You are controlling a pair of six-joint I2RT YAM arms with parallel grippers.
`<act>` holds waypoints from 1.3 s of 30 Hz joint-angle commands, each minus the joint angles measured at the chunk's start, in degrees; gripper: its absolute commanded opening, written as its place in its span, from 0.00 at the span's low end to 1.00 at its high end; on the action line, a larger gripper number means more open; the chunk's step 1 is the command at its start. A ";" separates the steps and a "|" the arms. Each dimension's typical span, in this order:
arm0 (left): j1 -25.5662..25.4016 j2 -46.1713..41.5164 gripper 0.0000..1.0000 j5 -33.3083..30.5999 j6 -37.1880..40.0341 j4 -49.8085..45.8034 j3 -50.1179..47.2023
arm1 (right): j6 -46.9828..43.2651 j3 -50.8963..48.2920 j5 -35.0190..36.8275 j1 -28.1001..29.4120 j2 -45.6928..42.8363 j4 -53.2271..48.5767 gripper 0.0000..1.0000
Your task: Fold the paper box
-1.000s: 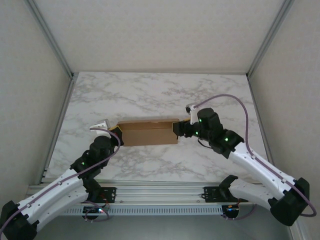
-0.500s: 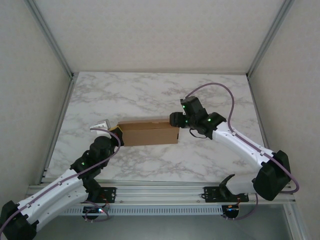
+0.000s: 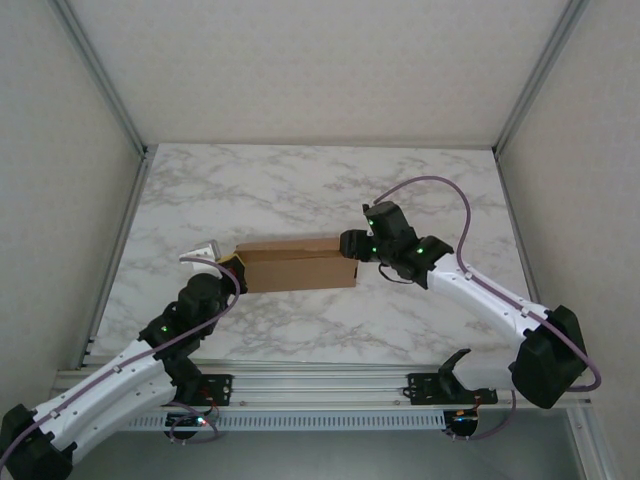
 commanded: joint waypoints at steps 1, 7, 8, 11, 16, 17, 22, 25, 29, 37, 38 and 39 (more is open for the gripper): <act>-0.47 -0.94 0.07 0.13 -1.18 -4.30 -0.58 | 0.43 -4.12 0.27 -0.08 1.19 -5.54 0.54; -0.43 -2.72 0.17 0.06 -1.84 -5.73 -0.16 | 0.83 -6.45 0.89 -0.04 0.58 -4.42 0.54; -0.40 -2.92 0.18 0.06 -2.09 -6.06 -0.07 | 0.97 -6.71 1.05 -0.01 0.49 -4.29 0.54; -0.42 -3.66 0.23 0.40 -3.13 -7.17 0.22 | 1.12 -7.41 1.39 0.06 0.14 -3.87 0.53; -0.38 -4.84 0.38 0.92 -4.57 -8.89 0.69 | 1.39 -8.31 1.84 0.31 -0.21 -3.46 0.53; -0.37 -5.02 0.44 1.38 -4.66 -9.21 0.82 | 1.45 -8.35 1.85 0.38 -0.22 -3.46 0.53; -0.42 -7.06 0.65 4.20 -5.73 -10.09 2.32 | 1.89 -8.15 2.35 0.66 -0.06 -3.71 0.53; -0.43 -8.23 0.66 4.29 -6.33 -12.51 4.09 | 2.25 -7.87 2.76 0.75 0.01 -3.84 0.53; -0.42 -9.97 0.57 4.78 -8.02 -15.78 5.28 | 2.44 -7.37 3.00 0.86 0.12 -4.20 0.53; -0.39 -12.45 0.49 0.41 -10.98 -23.43 9.21 | 2.88 -6.93 3.59 0.93 -0.08 -4.91 0.54; -0.40 -12.63 0.50 -0.60 -11.07 -24.34 10.15 | 2.80 -6.84 3.53 0.92 -0.07 -5.00 0.54; -0.42 -12.81 0.51 -1.71 -11.08 -25.11 11.16 | 2.71 -6.80 3.54 0.94 -0.08 -5.05 0.54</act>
